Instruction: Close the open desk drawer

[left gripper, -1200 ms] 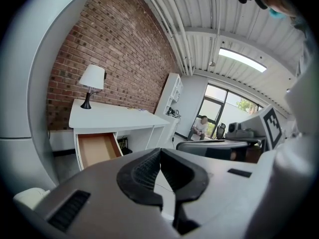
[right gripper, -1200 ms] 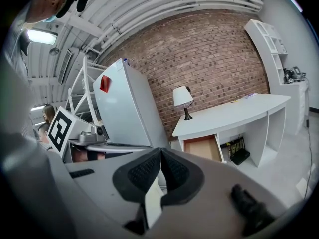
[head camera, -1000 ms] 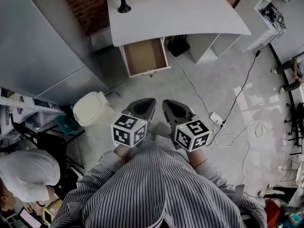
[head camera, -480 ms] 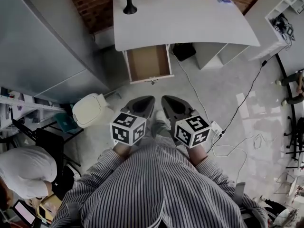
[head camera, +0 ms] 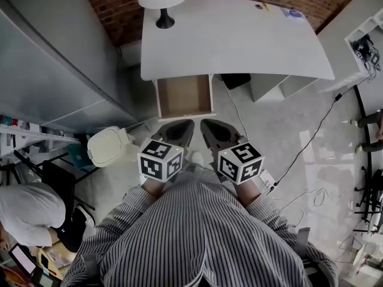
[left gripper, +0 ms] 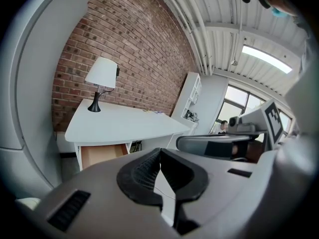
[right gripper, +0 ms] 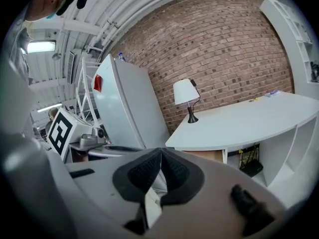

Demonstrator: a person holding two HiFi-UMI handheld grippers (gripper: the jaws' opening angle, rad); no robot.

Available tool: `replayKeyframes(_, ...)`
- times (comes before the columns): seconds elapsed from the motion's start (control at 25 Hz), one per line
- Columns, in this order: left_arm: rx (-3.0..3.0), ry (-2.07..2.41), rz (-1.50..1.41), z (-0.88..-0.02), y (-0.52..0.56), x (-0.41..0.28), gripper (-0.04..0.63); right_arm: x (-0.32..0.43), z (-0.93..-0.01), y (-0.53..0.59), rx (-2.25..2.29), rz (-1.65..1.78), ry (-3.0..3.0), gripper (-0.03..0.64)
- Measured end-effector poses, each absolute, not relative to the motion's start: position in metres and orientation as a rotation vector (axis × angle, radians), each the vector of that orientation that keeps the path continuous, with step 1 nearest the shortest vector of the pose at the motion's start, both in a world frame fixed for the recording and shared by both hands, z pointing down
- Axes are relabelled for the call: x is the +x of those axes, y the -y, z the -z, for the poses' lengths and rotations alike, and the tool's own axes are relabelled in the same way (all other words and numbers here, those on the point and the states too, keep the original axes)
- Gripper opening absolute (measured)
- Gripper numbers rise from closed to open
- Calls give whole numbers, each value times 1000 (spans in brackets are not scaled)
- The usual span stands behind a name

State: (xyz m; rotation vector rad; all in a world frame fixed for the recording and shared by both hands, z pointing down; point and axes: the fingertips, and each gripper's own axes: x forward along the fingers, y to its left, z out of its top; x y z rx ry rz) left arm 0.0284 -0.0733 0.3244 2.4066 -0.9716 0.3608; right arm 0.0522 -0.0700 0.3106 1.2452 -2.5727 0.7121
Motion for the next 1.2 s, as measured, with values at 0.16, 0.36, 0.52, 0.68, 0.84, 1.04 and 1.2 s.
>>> replayKeyframes(0.16, 2397, 996, -361, -325, 97, 46, 12, 70, -310, 96, 1220, -705, 2587, 17)
replayKeyframes(0.36, 2362, 1044, -355, -331, 113, 58, 12, 84, -315, 117, 1172, -722, 2599, 17)
replayKeyframes(0.52, 2332, 1076, -349, -337, 119, 59, 12, 83, -322, 121, 1110, -732, 2603, 17)
replayKeyframes(0.68, 2322, 1087, -347, -339, 122, 60, 12, 87, -324, 124, 1100, -740, 2607, 17)
replayKeyframes(0.84, 2322, 1091, -358, -341, 123, 60, 12, 93, -326, 128, 1125, -757, 2604, 17)
replayKeyframes(1.04, 2302, 1093, -360, -345, 123, 52, 12, 87, -328, 127, 1112, -775, 2598, 17)
replayKeyframes(1.2, 2312, 1084, -368, -344, 127, 44, 12, 79, -327, 132, 1123, -777, 2597, 17)
